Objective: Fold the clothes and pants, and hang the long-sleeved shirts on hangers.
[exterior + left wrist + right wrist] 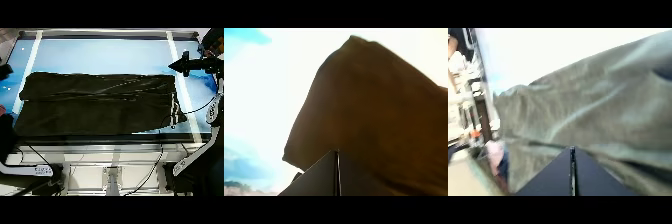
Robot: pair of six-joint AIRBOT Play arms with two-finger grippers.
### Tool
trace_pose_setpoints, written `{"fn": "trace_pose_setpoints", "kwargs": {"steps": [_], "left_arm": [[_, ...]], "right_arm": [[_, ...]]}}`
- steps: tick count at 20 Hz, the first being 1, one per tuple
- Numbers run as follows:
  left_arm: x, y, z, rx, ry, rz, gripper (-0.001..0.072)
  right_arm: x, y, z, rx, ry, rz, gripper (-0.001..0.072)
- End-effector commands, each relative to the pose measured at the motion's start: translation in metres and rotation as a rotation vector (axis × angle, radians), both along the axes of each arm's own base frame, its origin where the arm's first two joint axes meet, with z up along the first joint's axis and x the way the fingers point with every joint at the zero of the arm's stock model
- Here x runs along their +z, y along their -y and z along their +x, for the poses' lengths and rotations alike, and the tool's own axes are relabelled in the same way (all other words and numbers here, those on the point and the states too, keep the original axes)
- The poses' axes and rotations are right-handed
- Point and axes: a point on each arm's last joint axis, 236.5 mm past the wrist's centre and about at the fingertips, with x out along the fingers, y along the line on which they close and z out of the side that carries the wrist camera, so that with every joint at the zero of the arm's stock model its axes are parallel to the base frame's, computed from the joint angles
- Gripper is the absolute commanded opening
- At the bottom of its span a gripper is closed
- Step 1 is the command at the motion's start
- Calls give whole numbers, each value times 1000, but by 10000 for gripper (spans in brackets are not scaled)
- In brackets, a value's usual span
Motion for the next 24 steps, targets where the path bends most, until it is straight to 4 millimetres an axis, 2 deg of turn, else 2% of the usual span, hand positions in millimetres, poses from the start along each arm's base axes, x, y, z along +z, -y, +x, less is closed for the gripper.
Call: {"fn": "trace_pose_setpoints", "kwargs": {"steps": [1, 2, 4, 6, 8, 12, 15, 18, 22, 24], "left_arm": [[60, 13, -24, -46, 92, 26, 7], [64, 19, -30, -82, 96, 19, 6], [65, 17, -48, -72, 101, 4, 6], [52, 16, -71, -33, 96, -53, 5], [28, 20, -99, 1, 64, -100, 6], [-13, 58, -137, 2, 53, -199, 6], [-45, 96, -162, 14, 51, -319, 6], [-74, 116, -192, 104, 54, -420, 6], [-102, 100, -223, 336, 106, -486, 7], [-117, 82, -239, 544, 152, -568, 7]], "right_arm": [[12, 9, 9, -25, 85, -137, 24], [14, 12, 5, -15, 86, -169, 23], [15, 15, -7, 9, 65, -218, 23], [11, 17, -16, 23, 47, -252, 23], [9, 14, -26, 47, 39, -255, 23], [-1, 8, -51, 73, -4, -262, 22], [-17, -3, -81, 76, -32, -258, 22], [-37, -15, -120, 29, -54, -246, 21], [-48, -36, -166, -83, -54, -118, 21], [-47, -50, -179, -101, -46, -39, 23]]}}
